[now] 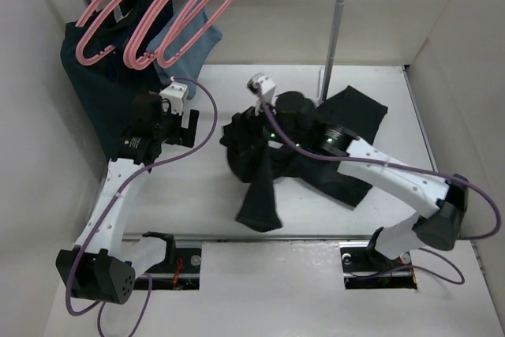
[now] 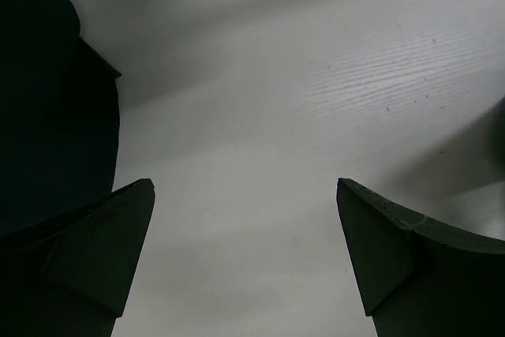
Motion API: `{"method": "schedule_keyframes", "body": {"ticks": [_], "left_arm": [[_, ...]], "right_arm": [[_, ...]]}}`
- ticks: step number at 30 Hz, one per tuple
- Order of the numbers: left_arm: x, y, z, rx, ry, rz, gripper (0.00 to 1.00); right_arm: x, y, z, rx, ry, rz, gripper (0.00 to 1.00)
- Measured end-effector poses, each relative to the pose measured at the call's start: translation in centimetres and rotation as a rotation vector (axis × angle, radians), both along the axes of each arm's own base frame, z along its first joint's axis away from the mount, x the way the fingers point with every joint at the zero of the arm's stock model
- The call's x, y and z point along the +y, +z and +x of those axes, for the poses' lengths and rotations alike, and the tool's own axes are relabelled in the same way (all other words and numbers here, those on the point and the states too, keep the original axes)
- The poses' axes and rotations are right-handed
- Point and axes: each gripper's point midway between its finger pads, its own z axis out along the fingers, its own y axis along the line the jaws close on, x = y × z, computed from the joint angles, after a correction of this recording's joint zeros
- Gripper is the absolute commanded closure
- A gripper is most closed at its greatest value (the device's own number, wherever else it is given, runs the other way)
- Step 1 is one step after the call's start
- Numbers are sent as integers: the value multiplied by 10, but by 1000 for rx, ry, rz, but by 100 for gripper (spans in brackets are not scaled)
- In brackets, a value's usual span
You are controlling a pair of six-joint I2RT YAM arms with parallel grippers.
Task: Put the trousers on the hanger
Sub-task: Flatten out the trousers at the center of the board.
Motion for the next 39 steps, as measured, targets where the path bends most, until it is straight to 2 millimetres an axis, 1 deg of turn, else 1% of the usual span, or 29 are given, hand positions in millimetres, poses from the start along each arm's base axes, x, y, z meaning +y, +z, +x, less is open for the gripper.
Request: {"method": "schedule_keyframes", "body": {"ticks": [1, 2, 3, 4, 5, 6, 7, 10, 11, 12, 13, 14, 16, 18, 20, 21, 23, 25, 26, 27, 28, 29, 30, 31, 32, 34, 36, 38, 39], "left_arm": [[0, 1, 0, -1, -11, 8, 0], [-2, 0, -1, 3, -31, 14, 0], [-4, -1, -3, 9, -59, 22, 0], [-6, -3, -6, 18, -86, 30, 0], [-9, -6, -9, 32, -117, 42, 0], [-11, -9, -12, 46, -144, 51, 0], [-15, -13, -14, 61, -171, 59, 0], [-34, -32, -25, 143, -302, 97, 0], [-44, -43, -31, 188, -361, 113, 0], [-54, -52, -37, 226, -412, 129, 0], [-62, -60, -42, 257, -459, 146, 0], [-72, -68, -48, 290, -512, 167, 0], [-90, -81, -62, 334, -608, 217, 0], [-108, -91, -76, 351, -709, 272, 0], [-119, -104, -92, 366, -789, 329, 0], [-120, -112, -99, 379, -816, 358, 0], [-111, -134, -111, 424, -838, 425, 0], [-95, -156, -121, 474, -835, 491, 6], [-88, -165, -124, 495, -831, 520, 12], [-80, -172, -127, 515, -826, 548, 27], [-73, -179, -130, 529, -823, 577, 36], [-70, -181, -131, 534, -819, 586, 45], [-67, -183, -131, 536, -815, 599, 57], [-66, -183, -130, 533, -812, 604, 84], [-67, -183, -128, 526, -803, 603, 100], [-68, -181, -122, 499, -782, 603, 100], [-66, -180, -111, 474, -732, 588, 100], [-58, -177, -96, 450, -642, 568, 100], [-52, -174, -86, 438, -585, 549, 100]], "right_arm": [[5, -23, 1, 41, 4, -50, 0], [4, -48, 1, 88, -9, -106, 0], [-5, -71, 0, 132, -28, -150, 0], [-18, -85, -2, 176, -55, -169, 0], [-38, -95, -2, 221, -101, -174, 0], [-66, -99, 6, 262, -169, -158, 0], [-97, -96, 18, 290, -258, -120, 0], [-206, -79, 60, 326, -615, 5, 0], [-235, -76, 66, 338, -715, 30, 0], [-259, -76, 69, 357, -801, 45, 0], [-277, -82, 70, 381, -866, 49, 0], [-291, -93, 69, 415, -917, 49, 0], [-316, -125, 65, 501, -1003, 24, 0], [-340, -167, 61, 610, -1082, -1, 0], [-367, -208, 56, 729, -1179, -28, 0], [-378, -223, 55, 777, -1219, -38, 0], [-393, -245, 61, 841, -1271, -54, 0], [-398, -262, 73, 887, -1282, -79, 0], [-400, -269, 82, 903, -1279, -90, 0], [-400, -276, 92, 917, -1268, -95, 2], [-398, -282, 102, 931, -1242, -93, 9], [-396, -289, 112, 943, -1216, -88, 22], [-393, -294, 121, 950, -1187, -83, 42], [-390, -296, 130, 944, -1155, -69, 92], [-389, -301, 133, 948, -1139, -75, 100], [-387, -300, 137, 937, -1121, -63, 100], [-385, -284, 139, 879, -1115, -62, 100], [-381, -254, 139, 748, -1130, -92, 100], [-370, -228, 138, 629, -1112, -121, 100]]}}
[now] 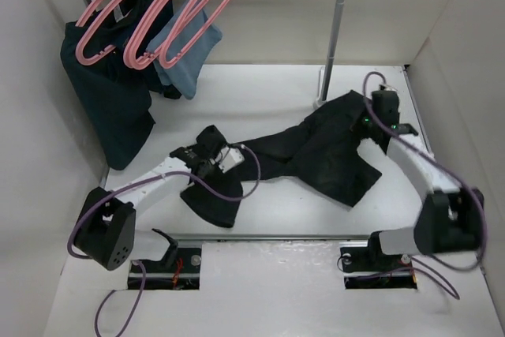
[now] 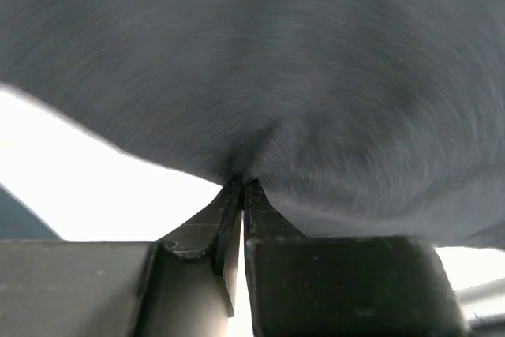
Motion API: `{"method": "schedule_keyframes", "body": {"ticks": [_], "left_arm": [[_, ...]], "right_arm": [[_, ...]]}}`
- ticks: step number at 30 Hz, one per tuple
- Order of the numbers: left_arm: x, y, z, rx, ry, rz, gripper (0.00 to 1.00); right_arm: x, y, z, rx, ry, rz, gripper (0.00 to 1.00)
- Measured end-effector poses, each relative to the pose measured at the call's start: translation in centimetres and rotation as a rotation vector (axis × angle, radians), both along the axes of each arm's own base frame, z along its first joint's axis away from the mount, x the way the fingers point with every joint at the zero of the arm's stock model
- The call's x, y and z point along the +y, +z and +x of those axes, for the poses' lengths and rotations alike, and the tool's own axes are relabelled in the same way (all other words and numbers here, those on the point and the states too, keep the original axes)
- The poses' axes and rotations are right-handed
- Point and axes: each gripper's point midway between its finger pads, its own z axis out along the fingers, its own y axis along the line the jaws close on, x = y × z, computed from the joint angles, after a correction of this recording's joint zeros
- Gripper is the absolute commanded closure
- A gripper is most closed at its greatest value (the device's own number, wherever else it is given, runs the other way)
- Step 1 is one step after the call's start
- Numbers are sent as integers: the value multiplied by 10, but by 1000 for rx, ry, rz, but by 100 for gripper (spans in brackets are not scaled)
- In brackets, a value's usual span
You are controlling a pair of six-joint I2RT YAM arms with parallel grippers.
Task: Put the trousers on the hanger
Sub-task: Flatten out the trousers at the center of the board.
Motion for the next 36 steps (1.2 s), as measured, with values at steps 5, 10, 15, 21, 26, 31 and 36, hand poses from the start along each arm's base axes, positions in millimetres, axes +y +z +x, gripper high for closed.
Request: {"method": "schedule_keyframes", "body": {"ticks": [5, 10, 15, 21, 26, 31, 36], "left_arm": [[27, 36, 63, -110, 285, -89, 78], [53, 83, 120, -215, 482, -259, 11], [79, 110, 133, -255, 578, -343, 0], [66, 132, 114, -267, 510, -371, 0], [-3, 147, 86, -248, 244, -381, 0], [-109, 135, 43, -132, -96, -343, 2], [-201, 119, 15, -60, -313, -316, 0]], "right_arm": [[203, 163, -81, -586, 638, -68, 100], [342, 174, -181, -612, 1151, -59, 67], [423, 39, -232, -268, 1489, -290, 0], [327, -4, -256, -77, 1400, -420, 0], [240, 133, -164, -364, 763, -8, 0], [113, 109, -125, -263, 155, 150, 1], [65, 4, -153, 93, -119, 140, 0]]}}
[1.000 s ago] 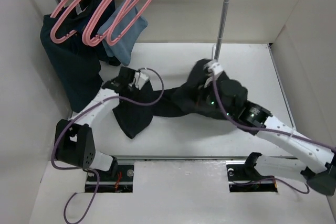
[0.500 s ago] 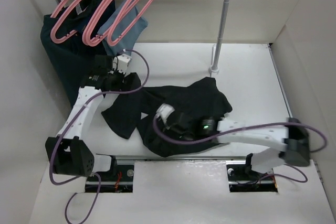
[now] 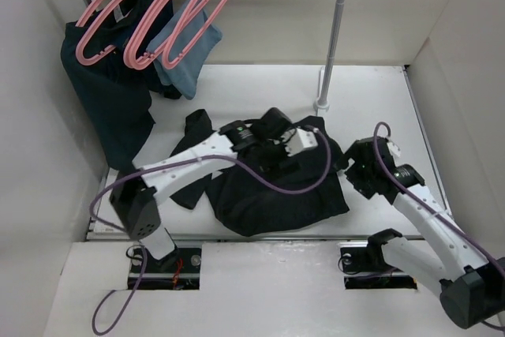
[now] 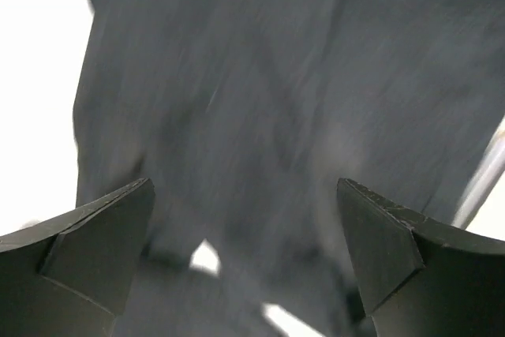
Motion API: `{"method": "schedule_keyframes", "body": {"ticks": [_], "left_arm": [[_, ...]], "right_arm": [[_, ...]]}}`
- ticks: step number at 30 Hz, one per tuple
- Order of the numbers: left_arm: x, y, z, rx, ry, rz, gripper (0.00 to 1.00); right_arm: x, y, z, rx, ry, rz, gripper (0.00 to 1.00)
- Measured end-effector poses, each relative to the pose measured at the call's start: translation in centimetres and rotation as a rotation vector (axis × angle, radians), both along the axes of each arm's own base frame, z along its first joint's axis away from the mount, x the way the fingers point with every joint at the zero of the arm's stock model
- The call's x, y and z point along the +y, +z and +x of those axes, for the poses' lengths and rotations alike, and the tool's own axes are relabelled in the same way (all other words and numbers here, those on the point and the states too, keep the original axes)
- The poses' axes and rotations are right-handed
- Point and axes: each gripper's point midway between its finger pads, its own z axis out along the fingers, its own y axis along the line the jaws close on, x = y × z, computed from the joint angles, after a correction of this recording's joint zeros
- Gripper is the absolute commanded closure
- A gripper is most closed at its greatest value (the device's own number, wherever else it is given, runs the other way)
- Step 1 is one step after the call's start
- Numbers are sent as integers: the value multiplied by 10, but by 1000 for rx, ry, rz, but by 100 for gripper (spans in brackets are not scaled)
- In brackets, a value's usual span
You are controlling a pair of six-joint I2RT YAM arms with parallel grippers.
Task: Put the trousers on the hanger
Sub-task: Flatten out the trousers at the center of the board.
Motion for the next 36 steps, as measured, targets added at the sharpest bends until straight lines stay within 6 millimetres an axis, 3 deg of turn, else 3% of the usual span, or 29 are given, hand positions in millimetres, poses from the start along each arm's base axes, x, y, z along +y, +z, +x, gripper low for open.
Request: {"method": "schedule_keyframes", "body": {"ticks": [4, 8, 11, 14, 16, 19, 22, 25, 28, 29, 30, 31, 32, 34, 36], "left_arm": [[-74, 4, -4, 0, -85, -82, 0], [-129, -11, -12, -12, -148, -154, 0], [-152, -33, -21, -14, -179, -161, 7], [-163, -56, -18, -27, -168, -148, 18], [-164, -71, -10, -41, -144, -129, 31], [-161, -88, 1, -63, -110, -98, 61], [-154, -94, 8, -81, -83, -74, 74], [-152, -95, 11, -96, -67, -68, 100], [-151, -96, 12, -99, -60, -68, 100], [-151, -96, 12, -97, -58, -68, 95], [-151, -96, 11, -95, -58, -69, 81], [-152, -97, 11, -89, -60, -71, 40], [-152, -97, 9, -84, -67, -71, 29], [-153, -98, 6, -69, -73, -76, 24], [-155, -98, 3, -62, -83, -81, 25]], "right_arm": [[-29, -35, -25, 147, -203, 58, 0], [-39, -35, -32, 144, -327, 126, 0], [-41, -29, -32, 116, -368, 154, 0], [-44, -29, -35, 127, -389, 146, 0], [-46, -31, -39, 141, -394, 134, 0], [-47, -31, -43, 143, -396, 129, 0], [-47, -30, -45, 131, -390, 134, 0], [-44, -42, -52, 162, -368, 133, 0], [-41, -55, -61, 211, -348, 133, 0], [-40, -58, -63, 223, -342, 135, 0], [-39, -59, -64, 230, -336, 138, 0], [-38, -59, -64, 232, -332, 140, 0], [-37, -59, -63, 230, -326, 141, 0], [-35, -59, -64, 234, -310, 138, 0], [-33, -59, -65, 236, -298, 137, 0]]}}
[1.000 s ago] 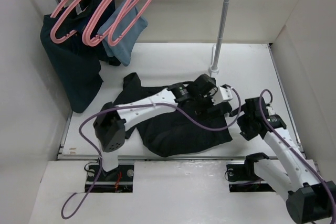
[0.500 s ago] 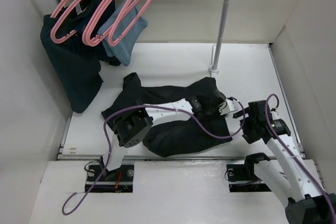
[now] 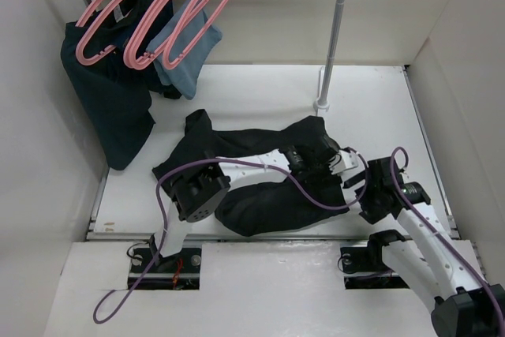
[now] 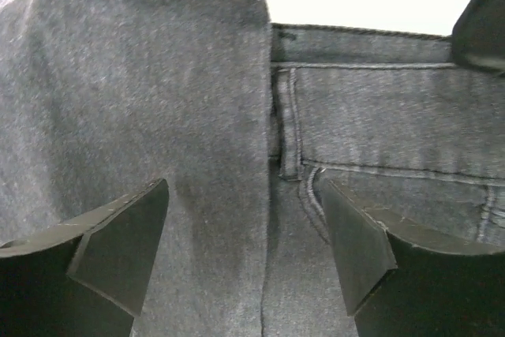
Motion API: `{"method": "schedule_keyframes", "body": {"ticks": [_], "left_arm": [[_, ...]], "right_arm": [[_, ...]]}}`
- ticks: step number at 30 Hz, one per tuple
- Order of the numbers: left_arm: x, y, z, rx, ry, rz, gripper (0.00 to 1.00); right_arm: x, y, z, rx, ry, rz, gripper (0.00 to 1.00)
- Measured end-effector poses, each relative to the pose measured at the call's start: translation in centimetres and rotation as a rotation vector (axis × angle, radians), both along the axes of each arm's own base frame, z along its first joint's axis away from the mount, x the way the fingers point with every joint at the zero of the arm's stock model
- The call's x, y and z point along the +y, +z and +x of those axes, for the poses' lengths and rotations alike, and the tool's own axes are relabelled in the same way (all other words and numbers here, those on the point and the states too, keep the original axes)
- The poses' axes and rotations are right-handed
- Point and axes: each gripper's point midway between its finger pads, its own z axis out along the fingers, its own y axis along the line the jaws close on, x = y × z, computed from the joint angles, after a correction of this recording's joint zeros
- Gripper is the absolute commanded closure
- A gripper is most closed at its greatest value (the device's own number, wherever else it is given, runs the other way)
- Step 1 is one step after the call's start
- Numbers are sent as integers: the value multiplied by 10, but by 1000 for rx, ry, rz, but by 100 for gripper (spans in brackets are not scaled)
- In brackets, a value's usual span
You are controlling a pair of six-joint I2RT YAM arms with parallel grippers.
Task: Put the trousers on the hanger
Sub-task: Flatten out the trousers at the center of the board.
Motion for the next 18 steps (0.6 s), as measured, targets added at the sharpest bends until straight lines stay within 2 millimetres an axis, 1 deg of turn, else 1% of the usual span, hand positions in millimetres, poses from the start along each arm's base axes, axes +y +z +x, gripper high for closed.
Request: {"method": "schedule_keyframes", "body": {"ticks": [2, 3, 4, 7, 8, 11, 18], "left_arm": [[-4, 0, -1, 5, -8, -5, 30], [-6, -1, 0, 6, -11, -7, 34], [-8, -3, 1, 5, -12, -7, 47], [-10, -12, 3, 7, -8, 7, 70], [-9, -16, 3, 7, -7, 16, 80], [-7, -20, 5, 1, 1, 29, 100], [-5, -16, 8, 2, 31, 31, 100]], "right_arm": [[0, 0, 0, 2, 2, -1, 0], [0, 0, 0, 2, 2, -1, 0], [0, 0, 0, 2, 1, -1, 0], [0, 2, 0, -10, 3, 3, 0], [0, 3, 0, -16, 3, 4, 0], [1, 4, 1, -24, 3, 6, 0], [4, 4, 4, -29, 36, 5, 0]]}}
